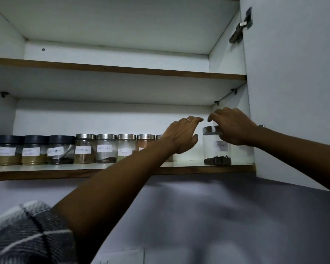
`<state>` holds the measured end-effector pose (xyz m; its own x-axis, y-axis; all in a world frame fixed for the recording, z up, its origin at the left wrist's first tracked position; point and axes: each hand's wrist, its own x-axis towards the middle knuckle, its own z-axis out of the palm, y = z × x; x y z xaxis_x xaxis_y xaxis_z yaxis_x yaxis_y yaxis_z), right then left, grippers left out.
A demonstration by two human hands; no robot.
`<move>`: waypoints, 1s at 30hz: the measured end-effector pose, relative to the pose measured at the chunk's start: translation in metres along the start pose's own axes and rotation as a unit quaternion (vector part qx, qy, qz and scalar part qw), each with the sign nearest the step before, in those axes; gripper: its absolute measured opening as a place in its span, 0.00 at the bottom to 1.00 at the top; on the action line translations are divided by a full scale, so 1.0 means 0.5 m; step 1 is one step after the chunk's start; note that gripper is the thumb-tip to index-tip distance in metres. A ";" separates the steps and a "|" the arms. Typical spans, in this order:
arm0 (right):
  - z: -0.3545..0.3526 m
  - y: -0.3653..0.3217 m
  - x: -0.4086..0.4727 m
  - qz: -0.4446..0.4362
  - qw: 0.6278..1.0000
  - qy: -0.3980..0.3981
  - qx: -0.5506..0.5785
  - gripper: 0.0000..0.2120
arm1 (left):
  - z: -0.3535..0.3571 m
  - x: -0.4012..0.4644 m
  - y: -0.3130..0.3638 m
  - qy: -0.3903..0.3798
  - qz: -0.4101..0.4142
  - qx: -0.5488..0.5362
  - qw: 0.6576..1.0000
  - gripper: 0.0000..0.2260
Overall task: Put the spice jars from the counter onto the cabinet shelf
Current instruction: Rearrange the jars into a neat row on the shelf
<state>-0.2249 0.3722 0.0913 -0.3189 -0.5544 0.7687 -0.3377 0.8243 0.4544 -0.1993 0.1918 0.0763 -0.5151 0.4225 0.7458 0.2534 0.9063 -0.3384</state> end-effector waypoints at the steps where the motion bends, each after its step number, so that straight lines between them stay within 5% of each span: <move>1: 0.002 0.006 -0.007 0.029 0.999 -0.034 0.025 0.23 | 0.001 0.006 0.014 -0.015 -0.007 -0.017 1.000 0.26; 7: 0.018 0.025 -0.038 0.085 0.979 -0.145 0.112 0.32 | 0.007 0.033 0.069 -0.059 -0.018 -0.067 0.996 0.29; 13: 0.026 0.030 -0.042 0.088 0.973 -0.123 0.177 0.29 | 0.021 0.044 0.083 -0.077 -0.015 -0.041 0.996 0.29; 20: 0.036 0.036 -0.043 0.094 0.962 -0.075 0.246 0.22 | 0.033 0.047 0.077 -0.006 -0.019 -0.027 0.999 0.21; 30: 0.078 0.009 -0.010 0.091 0.958 -0.033 0.268 0.25 | 0.065 0.053 0.038 0.031 -0.055 0.007 0.998 0.17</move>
<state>-0.2595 0.3741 0.0720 -0.4652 -0.4268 0.7756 -0.6721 0.7405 0.0044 -0.2347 0.2207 0.0711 -0.4870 0.3182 0.8134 0.1854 0.9477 -0.2597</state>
